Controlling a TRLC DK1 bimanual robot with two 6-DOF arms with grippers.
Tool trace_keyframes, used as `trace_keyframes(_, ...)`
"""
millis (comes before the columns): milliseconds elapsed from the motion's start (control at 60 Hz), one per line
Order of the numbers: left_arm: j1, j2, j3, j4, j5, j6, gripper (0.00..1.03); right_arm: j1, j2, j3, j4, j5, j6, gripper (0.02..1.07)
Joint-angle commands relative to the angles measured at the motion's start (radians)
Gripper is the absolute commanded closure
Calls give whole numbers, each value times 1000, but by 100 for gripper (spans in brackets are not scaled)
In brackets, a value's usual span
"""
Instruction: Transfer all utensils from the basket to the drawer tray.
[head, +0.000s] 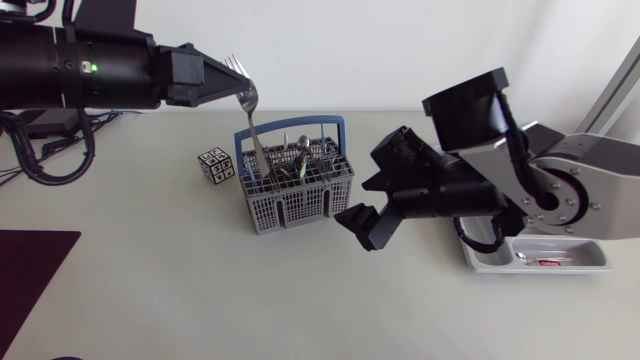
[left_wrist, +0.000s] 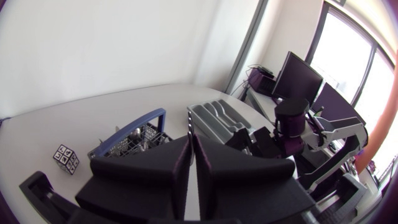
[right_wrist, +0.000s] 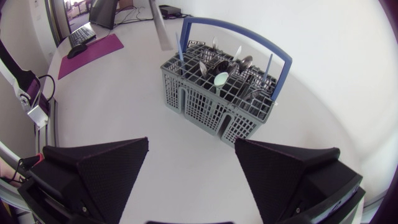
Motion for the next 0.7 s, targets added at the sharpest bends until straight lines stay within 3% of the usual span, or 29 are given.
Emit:
trace_keyframes(0,-30,-6,37,-7,41,6,98,6,-37,7,4,-21,-17,7)
trace_keyframes(350,-108,127,26,-16,298,110,100,-30,-138,-7,-27,-198,-28,7)
trace_keyframes(417,-108,163,43,-18,367,112,100,-30,-156,-16,-27,-224,-42,13)
trace_keyframes(567,-112,210,72,-29,420,112,100,-30,-156,-30,-22,-250,-59,14)
trace_keyframes(683,-131,223,88,-30,422,110,100,-33,-153,-39,-19,-281,-85,22)
